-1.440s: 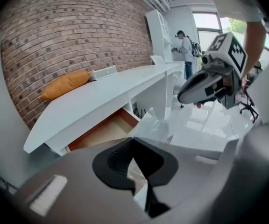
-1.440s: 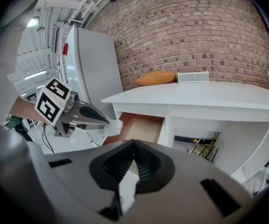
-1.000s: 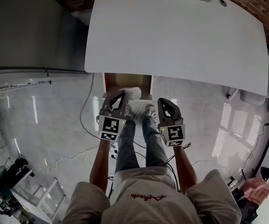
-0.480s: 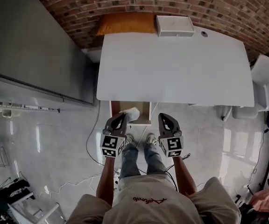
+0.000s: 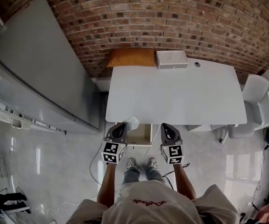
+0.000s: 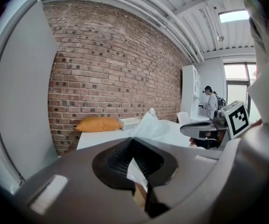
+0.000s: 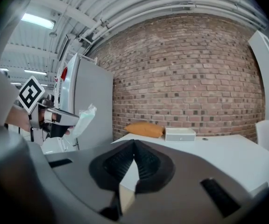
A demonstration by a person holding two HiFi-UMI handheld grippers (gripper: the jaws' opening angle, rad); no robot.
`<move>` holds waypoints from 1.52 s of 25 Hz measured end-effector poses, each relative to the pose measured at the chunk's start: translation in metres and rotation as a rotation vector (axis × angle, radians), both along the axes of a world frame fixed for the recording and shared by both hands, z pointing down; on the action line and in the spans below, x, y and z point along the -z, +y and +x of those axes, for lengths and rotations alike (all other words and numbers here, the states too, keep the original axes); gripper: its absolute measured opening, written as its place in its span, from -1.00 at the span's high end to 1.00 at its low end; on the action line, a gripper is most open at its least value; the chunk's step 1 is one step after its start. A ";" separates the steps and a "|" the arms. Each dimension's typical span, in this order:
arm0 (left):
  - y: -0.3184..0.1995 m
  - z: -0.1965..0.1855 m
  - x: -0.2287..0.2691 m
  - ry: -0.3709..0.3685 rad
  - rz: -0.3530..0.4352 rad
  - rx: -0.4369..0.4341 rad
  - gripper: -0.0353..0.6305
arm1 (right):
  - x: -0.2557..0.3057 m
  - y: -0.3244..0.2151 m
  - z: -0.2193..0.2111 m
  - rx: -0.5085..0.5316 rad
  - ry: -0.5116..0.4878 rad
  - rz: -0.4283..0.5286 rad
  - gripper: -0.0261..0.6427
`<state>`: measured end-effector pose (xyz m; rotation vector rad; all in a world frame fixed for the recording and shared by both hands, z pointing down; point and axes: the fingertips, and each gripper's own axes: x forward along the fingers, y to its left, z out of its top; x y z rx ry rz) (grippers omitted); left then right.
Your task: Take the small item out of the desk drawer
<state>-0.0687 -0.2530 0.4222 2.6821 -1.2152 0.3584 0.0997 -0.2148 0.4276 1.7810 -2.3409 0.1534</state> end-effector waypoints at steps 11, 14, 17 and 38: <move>0.007 -0.002 0.062 0.026 0.080 0.021 0.87 | 0.062 0.004 0.003 -0.001 0.014 0.104 0.89; 0.003 -0.003 0.077 0.035 0.107 0.029 0.87 | 0.071 0.003 0.004 -0.001 0.016 0.127 0.89; 0.003 -0.005 0.087 0.048 0.122 0.041 0.87 | 0.078 0.004 0.005 -0.007 0.015 0.142 0.89; -0.004 -0.022 0.089 0.043 0.136 0.090 0.87 | 0.088 -0.006 -0.008 0.012 0.021 0.154 0.89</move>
